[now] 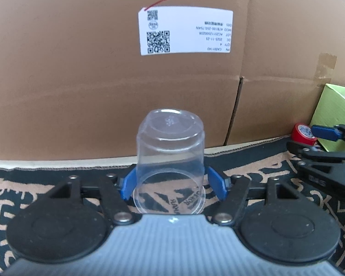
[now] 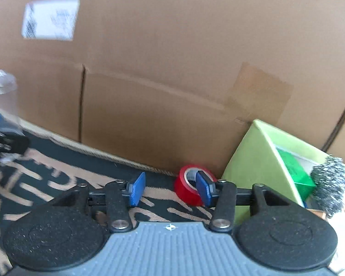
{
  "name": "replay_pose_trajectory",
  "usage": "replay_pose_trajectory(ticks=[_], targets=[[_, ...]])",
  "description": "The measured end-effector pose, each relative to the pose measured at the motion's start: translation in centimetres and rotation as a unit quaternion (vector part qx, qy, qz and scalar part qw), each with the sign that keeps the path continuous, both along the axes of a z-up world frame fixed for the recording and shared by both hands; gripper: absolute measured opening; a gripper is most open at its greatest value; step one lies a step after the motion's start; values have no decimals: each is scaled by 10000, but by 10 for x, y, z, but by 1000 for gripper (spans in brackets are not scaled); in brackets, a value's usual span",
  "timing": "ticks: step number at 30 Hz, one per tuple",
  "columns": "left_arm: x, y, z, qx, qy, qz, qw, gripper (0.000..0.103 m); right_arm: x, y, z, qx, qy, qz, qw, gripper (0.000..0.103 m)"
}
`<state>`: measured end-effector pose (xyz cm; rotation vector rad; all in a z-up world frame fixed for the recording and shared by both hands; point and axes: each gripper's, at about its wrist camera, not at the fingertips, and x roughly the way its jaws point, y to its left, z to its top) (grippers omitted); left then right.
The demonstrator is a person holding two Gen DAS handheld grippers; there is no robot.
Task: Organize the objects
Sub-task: 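Grasp the clear plastic cup with the left tool while the right grasps the red tape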
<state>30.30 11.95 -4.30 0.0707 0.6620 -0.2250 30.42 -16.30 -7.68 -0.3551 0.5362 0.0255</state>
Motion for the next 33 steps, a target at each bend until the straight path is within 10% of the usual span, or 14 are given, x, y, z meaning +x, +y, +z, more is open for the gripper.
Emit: replay_pose_trajectory(ticks=[9, 15, 19, 21, 33], targets=[[-2, -4, -1, 201, -36, -10, 9998, 67, -3, -13, 8, 444, 108, 283, 9986, 1], [-2, -2, 1, 189, -25, -19, 9998, 67, -17, -7, 10, 606, 107, 790, 9950, 1], [-1, -1, 2, 199, -24, -18, 9998, 69, -19, -14, 18, 575, -165, 524, 9968, 24], [-1, -1, 2, 200, -6, -1, 9998, 70, -17, -21, 18, 725, -174, 368, 9965, 65], [3, 8, 6, 175, -18, 55, 9998, 70, 4, -2, 15, 543, -31, 1042, 9931, 63]])
